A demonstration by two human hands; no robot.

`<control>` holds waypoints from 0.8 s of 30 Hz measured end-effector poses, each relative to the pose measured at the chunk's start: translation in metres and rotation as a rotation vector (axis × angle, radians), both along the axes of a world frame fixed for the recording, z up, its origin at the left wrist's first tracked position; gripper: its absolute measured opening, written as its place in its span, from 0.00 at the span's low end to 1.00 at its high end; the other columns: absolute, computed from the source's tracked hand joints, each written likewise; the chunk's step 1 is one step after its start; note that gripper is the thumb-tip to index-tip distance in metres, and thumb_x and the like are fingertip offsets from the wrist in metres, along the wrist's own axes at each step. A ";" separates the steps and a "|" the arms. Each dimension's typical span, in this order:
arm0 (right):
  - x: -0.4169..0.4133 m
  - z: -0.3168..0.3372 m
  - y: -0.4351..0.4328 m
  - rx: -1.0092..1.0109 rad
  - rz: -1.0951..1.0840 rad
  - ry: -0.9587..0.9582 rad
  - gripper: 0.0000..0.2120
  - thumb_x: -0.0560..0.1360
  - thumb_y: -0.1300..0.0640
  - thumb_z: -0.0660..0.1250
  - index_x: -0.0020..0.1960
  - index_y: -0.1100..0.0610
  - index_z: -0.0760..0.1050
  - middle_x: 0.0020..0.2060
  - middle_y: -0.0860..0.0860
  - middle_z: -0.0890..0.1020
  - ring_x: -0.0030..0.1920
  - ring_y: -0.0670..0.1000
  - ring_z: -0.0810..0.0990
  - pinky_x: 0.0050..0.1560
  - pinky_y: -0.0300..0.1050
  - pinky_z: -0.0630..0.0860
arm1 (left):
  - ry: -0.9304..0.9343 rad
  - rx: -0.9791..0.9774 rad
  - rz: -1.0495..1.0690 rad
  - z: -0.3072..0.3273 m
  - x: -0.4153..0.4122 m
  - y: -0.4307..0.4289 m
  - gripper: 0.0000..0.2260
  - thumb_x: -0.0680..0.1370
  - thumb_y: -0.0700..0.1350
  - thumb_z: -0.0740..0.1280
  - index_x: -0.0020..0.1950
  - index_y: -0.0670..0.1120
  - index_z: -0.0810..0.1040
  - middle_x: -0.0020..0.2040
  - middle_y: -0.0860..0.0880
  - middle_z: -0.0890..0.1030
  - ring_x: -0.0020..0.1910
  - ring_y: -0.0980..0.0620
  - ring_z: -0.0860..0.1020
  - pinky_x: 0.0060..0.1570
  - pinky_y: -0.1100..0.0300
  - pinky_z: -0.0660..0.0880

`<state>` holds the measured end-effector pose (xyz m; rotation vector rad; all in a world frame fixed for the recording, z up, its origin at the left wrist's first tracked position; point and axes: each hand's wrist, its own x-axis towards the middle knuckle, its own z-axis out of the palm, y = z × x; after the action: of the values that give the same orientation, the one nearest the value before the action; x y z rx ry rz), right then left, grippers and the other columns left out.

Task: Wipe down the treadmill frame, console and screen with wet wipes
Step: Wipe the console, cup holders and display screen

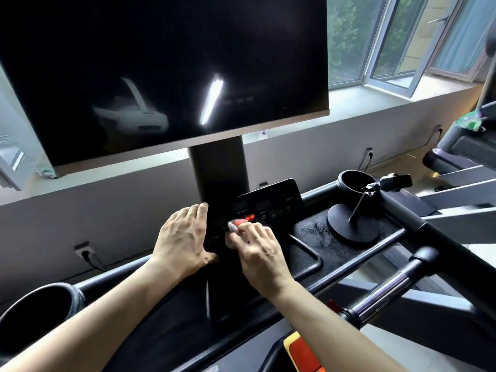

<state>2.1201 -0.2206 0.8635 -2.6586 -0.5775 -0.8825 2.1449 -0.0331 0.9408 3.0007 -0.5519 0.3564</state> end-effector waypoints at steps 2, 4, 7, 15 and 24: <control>0.009 0.003 -0.017 0.059 -0.070 0.004 0.07 0.79 0.59 0.66 0.53 0.49 0.79 0.53 0.47 0.79 0.51 0.54 0.77 0.53 0.50 0.73 | 0.002 0.006 0.003 -0.001 0.001 0.000 0.47 0.60 0.65 0.76 0.73 0.44 0.69 0.63 0.50 0.78 0.64 0.47 0.76 0.68 0.55 0.70; 0.019 0.004 -0.039 0.176 -0.213 0.026 0.06 0.79 0.58 0.68 0.50 0.47 0.79 0.51 0.45 0.79 0.51 0.53 0.76 0.52 0.50 0.71 | -0.001 0.018 0.008 -0.001 0.000 0.001 0.49 0.59 0.65 0.77 0.74 0.43 0.69 0.63 0.49 0.78 0.64 0.47 0.76 0.68 0.54 0.70; 0.030 0.006 -0.064 0.313 -0.452 0.071 0.06 0.77 0.58 0.71 0.52 0.49 0.83 0.51 0.49 0.76 0.53 0.55 0.75 0.55 0.53 0.73 | 0.006 0.021 0.010 0.000 0.000 0.001 0.50 0.58 0.66 0.77 0.74 0.44 0.68 0.64 0.50 0.78 0.65 0.48 0.76 0.69 0.55 0.70; 0.004 0.004 0.005 0.555 -0.169 0.174 0.04 0.79 0.58 0.67 0.45 0.55 0.76 0.46 0.48 0.81 0.48 0.50 0.80 0.53 0.44 0.76 | 0.008 0.011 -0.002 0.001 0.000 0.003 0.50 0.60 0.65 0.78 0.75 0.43 0.67 0.66 0.49 0.77 0.66 0.47 0.75 0.70 0.54 0.70; 0.022 0.003 -0.039 0.554 -0.311 0.188 0.03 0.77 0.57 0.71 0.48 0.54 0.78 0.48 0.49 0.79 0.47 0.51 0.79 0.46 0.39 0.69 | 0.018 0.038 -0.002 0.000 0.001 0.003 0.52 0.60 0.67 0.77 0.77 0.43 0.65 0.68 0.50 0.76 0.68 0.48 0.74 0.71 0.55 0.67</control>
<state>2.1416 -0.2593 0.8663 -2.3028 0.1222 -0.7225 2.1459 -0.0301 0.9405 3.0360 -0.5662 0.3221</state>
